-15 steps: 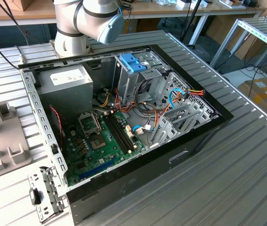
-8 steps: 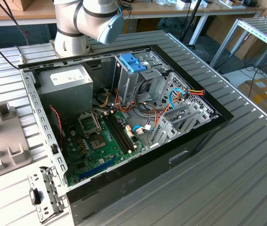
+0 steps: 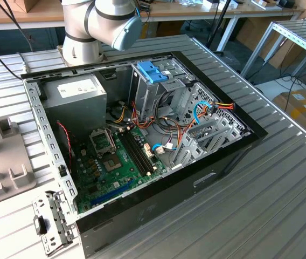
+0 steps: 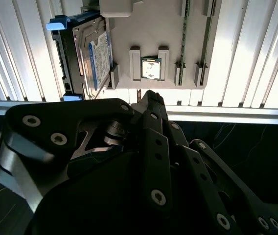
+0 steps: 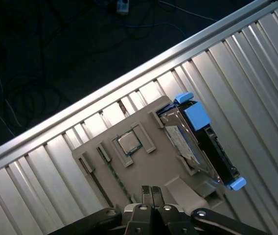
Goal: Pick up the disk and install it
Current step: 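Pick up the disk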
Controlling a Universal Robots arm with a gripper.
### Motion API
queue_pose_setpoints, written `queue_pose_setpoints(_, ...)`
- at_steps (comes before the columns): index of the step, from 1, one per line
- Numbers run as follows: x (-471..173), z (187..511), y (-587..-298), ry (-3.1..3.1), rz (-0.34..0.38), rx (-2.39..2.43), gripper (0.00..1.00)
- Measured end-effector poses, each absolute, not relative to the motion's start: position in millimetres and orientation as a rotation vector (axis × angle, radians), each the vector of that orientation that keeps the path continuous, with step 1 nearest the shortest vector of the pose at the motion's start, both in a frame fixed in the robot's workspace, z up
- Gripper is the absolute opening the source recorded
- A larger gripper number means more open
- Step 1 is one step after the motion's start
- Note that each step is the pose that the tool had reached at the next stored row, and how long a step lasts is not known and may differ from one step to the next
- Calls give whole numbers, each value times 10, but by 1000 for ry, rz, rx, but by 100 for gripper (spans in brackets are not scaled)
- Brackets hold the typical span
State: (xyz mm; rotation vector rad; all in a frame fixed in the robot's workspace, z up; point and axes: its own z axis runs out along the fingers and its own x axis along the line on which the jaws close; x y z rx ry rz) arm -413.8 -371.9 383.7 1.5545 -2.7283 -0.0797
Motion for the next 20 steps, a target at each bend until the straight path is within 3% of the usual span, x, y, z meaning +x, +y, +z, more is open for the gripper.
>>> queue_pose_setpoints(20,-4138,3836,-3720,-2673,-80,1644,11)
